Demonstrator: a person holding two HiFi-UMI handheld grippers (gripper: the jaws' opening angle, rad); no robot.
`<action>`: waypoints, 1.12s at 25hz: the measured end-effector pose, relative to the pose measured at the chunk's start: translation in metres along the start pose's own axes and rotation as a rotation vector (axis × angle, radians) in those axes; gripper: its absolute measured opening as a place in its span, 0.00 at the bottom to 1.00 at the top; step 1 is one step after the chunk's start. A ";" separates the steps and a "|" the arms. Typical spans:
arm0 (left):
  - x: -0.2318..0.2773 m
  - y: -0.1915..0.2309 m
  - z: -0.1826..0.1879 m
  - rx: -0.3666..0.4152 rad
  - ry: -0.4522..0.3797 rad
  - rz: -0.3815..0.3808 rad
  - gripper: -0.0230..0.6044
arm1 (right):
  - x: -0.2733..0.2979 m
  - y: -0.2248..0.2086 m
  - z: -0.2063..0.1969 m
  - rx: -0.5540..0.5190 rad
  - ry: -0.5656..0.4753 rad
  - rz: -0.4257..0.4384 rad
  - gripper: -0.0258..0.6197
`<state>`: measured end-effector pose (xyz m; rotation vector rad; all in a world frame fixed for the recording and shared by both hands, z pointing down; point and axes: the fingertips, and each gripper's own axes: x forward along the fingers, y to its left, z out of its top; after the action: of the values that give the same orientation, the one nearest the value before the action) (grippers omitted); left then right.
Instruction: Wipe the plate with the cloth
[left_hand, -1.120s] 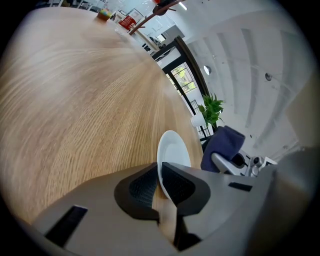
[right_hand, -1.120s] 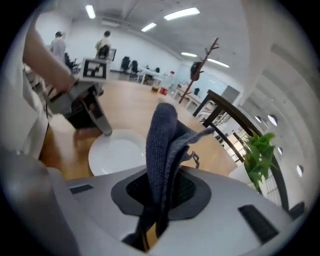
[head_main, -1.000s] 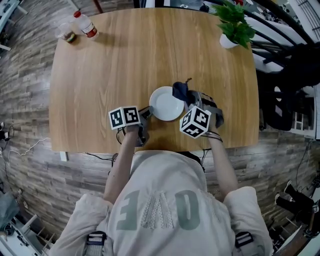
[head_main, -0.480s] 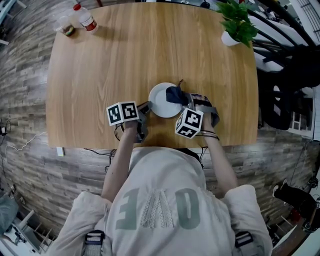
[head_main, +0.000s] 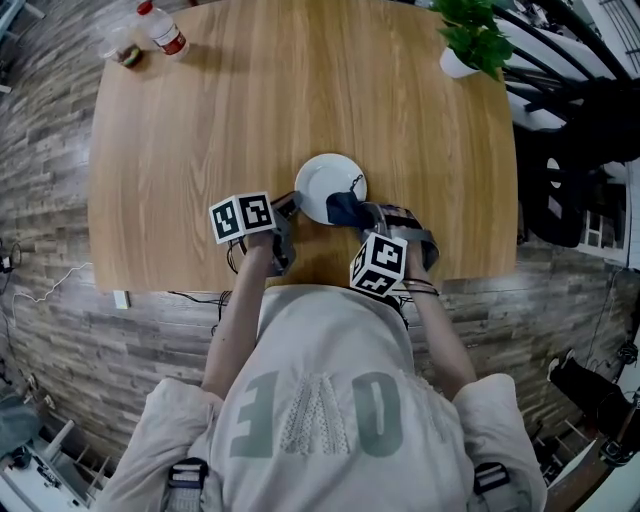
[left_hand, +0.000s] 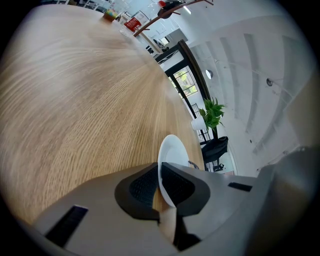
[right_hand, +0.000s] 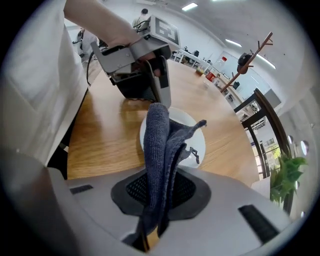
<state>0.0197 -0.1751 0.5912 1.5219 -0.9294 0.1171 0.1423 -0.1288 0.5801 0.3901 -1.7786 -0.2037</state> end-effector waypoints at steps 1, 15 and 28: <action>0.000 0.000 0.000 -0.001 -0.001 0.000 0.08 | -0.002 0.005 0.002 0.002 -0.005 0.014 0.12; 0.001 -0.001 -0.002 0.000 0.003 -0.015 0.08 | -0.001 -0.067 0.027 0.060 -0.070 -0.085 0.12; 0.002 -0.002 -0.001 0.010 -0.006 -0.013 0.08 | 0.044 -0.069 0.033 -0.123 0.027 -0.076 0.12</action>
<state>0.0224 -0.1750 0.5908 1.5383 -0.9243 0.1080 0.1122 -0.2116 0.5885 0.3708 -1.7165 -0.3581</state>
